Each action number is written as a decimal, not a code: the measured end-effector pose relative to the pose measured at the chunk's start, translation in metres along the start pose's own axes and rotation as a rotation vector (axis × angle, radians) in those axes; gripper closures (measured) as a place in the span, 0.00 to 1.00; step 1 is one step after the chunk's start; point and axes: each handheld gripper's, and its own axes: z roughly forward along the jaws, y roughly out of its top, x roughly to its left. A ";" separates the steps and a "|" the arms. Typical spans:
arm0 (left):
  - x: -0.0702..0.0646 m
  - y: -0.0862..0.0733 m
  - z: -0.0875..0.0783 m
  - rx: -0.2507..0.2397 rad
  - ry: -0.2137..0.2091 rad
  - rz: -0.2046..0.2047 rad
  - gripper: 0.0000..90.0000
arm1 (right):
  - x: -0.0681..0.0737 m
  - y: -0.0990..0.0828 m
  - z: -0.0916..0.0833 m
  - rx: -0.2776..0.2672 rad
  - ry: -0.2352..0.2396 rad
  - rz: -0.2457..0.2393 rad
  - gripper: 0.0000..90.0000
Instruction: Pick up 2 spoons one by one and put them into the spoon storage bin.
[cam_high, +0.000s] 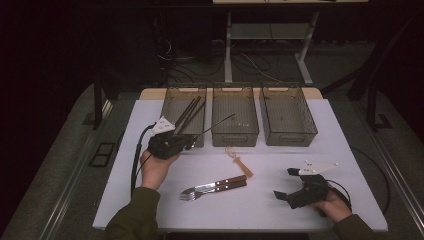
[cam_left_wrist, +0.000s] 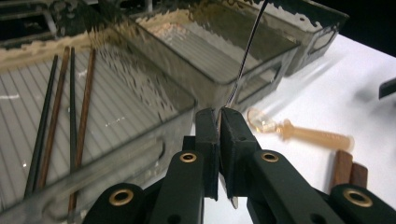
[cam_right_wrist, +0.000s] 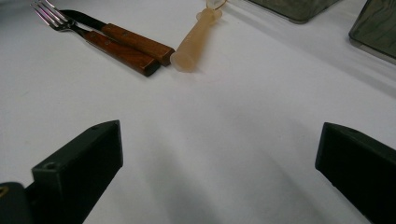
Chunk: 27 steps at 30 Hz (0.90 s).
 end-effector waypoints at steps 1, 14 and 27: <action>0.000 0.002 0.002 -0.005 0.001 -0.008 0.96 | 0.000 0.000 0.000 0.000 0.000 0.000 0.01; -0.001 0.029 0.042 -0.014 0.020 -0.021 0.96 | -0.001 0.000 0.000 -0.004 -0.002 0.007 0.01; -0.005 0.055 0.078 -0.010 0.041 -0.028 0.96 | 0.000 0.000 -0.001 -0.009 -0.002 0.003 0.01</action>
